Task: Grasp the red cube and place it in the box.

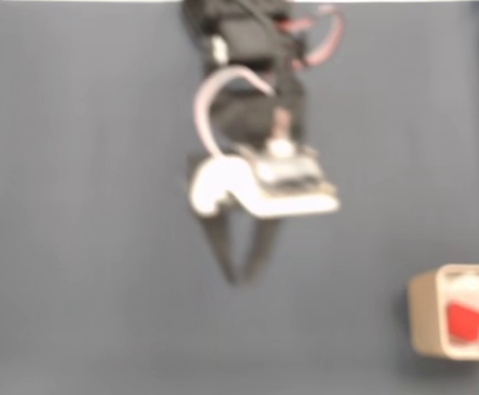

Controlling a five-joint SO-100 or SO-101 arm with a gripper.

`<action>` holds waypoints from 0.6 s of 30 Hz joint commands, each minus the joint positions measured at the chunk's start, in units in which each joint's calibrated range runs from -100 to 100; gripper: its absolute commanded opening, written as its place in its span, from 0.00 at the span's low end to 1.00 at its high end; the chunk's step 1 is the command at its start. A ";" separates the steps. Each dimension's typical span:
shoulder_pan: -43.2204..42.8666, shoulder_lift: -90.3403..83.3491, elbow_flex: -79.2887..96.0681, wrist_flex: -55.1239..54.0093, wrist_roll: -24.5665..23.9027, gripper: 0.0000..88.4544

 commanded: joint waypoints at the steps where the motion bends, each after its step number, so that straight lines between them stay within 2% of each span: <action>1: 2.15 -13.26 12.93 -0.84 -0.93 0.00; 18: 2.29 -51.39 66.31 -0.76 -0.63 0.00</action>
